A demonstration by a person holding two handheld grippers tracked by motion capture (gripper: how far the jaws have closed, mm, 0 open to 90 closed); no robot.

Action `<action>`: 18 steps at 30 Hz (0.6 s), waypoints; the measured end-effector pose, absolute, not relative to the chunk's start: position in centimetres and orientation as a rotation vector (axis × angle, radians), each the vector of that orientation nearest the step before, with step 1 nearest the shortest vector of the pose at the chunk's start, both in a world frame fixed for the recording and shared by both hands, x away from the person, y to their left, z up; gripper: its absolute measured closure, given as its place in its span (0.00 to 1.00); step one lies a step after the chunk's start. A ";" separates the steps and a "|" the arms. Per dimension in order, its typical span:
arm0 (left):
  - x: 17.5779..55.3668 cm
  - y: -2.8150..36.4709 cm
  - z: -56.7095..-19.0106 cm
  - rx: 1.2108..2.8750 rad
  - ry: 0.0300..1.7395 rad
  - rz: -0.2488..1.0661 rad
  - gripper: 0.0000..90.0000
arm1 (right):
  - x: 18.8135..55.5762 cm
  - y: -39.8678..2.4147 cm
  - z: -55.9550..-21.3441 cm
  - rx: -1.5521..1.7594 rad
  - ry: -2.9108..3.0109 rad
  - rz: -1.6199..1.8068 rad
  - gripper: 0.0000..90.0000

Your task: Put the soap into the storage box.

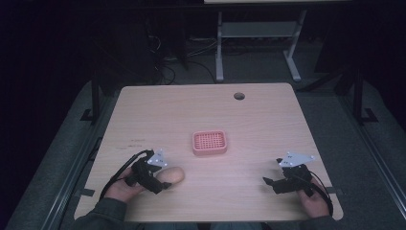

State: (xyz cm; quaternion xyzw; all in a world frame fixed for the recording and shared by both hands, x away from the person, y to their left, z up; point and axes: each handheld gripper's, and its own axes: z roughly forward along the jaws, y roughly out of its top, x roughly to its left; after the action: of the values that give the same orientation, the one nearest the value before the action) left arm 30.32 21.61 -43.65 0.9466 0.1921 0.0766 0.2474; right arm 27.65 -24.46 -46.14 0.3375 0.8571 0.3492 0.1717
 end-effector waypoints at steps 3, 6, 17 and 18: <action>30.4 21.5 -43.6 2.586 0.521 0.206 0.25 | 27.6 -24.4 -46.1 0.957 2.433 0.991 0.16; 30.5 21.1 -43.6 2.596 0.508 0.207 0.25 | 27.6 -24.4 -46.1 0.956 2.434 0.989 0.16; 30.9 20.5 -44.0 2.622 0.503 0.185 0.26 | 27.6 -24.4 -46.1 0.959 2.434 0.993 0.16; 31.0 20.5 -43.9 2.630 0.505 0.177 0.26 | 27.6 -24.4 -46.1 0.960 2.435 0.995 0.16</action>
State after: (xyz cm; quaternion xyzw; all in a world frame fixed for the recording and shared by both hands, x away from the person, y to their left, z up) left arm 31.00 20.52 -43.93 0.9544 0.1833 0.0641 0.2268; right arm 27.61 -24.43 -46.13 0.3379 0.8569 0.3501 0.1701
